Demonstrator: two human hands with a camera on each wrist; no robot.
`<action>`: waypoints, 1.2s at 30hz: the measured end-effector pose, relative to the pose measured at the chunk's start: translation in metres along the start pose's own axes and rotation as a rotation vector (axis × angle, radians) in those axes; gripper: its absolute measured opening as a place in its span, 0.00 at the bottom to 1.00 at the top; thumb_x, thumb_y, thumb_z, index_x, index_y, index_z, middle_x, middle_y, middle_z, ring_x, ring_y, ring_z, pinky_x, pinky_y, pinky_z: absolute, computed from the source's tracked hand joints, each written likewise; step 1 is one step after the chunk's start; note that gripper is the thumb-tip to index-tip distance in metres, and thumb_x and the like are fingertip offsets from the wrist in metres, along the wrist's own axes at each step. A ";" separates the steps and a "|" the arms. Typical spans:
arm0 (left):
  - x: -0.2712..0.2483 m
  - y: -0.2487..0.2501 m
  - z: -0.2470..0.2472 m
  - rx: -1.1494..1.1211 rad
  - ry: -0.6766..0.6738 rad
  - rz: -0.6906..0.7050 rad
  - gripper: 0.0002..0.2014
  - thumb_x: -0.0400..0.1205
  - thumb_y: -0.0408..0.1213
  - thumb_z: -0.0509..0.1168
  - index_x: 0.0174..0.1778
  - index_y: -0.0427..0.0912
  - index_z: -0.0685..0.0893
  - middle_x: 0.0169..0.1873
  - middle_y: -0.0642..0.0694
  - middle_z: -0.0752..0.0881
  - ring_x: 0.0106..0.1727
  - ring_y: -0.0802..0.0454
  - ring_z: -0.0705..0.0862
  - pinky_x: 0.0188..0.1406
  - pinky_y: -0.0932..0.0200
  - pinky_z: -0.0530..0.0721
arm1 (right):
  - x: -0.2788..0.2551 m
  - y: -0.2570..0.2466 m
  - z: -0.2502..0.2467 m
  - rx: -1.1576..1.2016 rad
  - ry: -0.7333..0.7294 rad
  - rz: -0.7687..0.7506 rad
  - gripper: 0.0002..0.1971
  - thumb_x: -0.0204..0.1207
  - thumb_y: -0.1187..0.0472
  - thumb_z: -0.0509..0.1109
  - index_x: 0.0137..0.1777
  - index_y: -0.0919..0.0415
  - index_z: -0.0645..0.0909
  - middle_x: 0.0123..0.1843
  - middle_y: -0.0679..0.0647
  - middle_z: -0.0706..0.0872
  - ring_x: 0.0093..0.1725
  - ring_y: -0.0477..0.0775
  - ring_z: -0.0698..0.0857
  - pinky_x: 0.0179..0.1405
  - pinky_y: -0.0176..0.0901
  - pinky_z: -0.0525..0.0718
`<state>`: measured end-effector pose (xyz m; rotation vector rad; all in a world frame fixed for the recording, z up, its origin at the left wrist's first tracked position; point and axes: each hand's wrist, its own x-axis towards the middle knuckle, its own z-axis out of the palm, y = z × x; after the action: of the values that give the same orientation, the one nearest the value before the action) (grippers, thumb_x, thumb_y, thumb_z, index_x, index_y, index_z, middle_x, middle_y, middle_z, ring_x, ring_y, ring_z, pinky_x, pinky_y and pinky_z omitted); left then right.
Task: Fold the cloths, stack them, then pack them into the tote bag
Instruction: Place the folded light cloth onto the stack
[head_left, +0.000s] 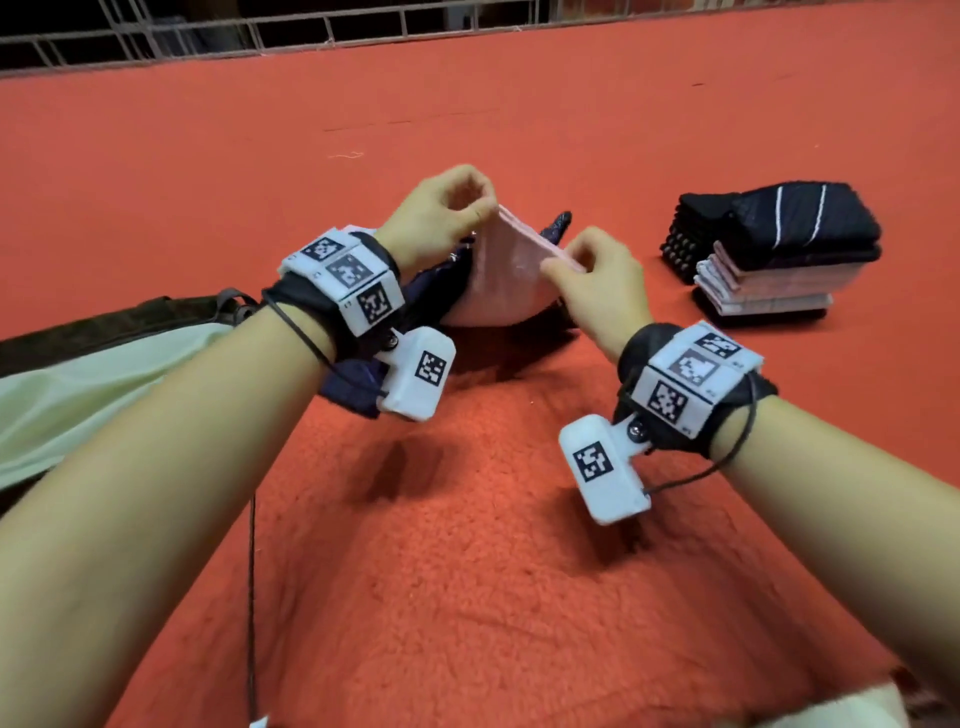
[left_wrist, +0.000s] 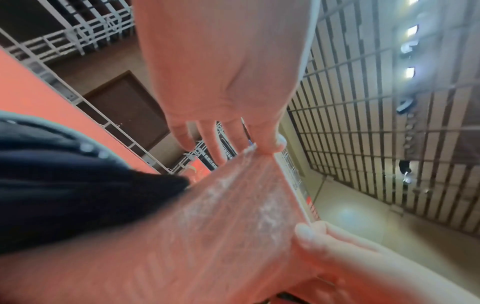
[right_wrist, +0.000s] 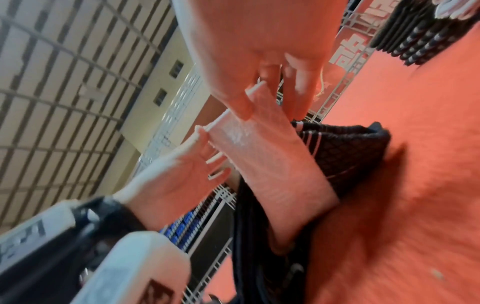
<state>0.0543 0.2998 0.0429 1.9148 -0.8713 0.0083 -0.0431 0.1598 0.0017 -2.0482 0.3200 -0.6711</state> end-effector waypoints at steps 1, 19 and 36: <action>0.001 0.010 0.002 -0.053 0.030 -0.007 0.13 0.84 0.27 0.60 0.37 0.48 0.73 0.33 0.53 0.75 0.30 0.72 0.75 0.37 0.75 0.73 | 0.003 -0.006 -0.008 0.050 0.041 -0.006 0.14 0.71 0.62 0.70 0.29 0.52 0.68 0.26 0.44 0.73 0.31 0.47 0.72 0.33 0.40 0.66; 0.007 0.121 0.043 -0.242 0.118 -0.066 0.08 0.85 0.41 0.61 0.40 0.47 0.77 0.38 0.50 0.81 0.42 0.51 0.80 0.46 0.49 0.81 | 0.004 -0.051 -0.121 0.088 0.018 -0.141 0.01 0.70 0.63 0.73 0.40 0.58 0.86 0.29 0.51 0.82 0.24 0.41 0.78 0.20 0.32 0.75; -0.028 0.037 0.108 -0.122 -0.464 -0.364 0.16 0.60 0.39 0.78 0.40 0.43 0.83 0.36 0.48 0.86 0.37 0.54 0.82 0.40 0.61 0.78 | -0.002 0.039 -0.190 0.392 0.316 0.108 0.11 0.74 0.67 0.69 0.32 0.54 0.82 0.29 0.49 0.80 0.29 0.45 0.78 0.31 0.41 0.79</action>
<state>-0.0255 0.2213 0.0071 1.9629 -0.7828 -0.7155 -0.1527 0.0065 0.0486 -1.5423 0.4391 -0.9138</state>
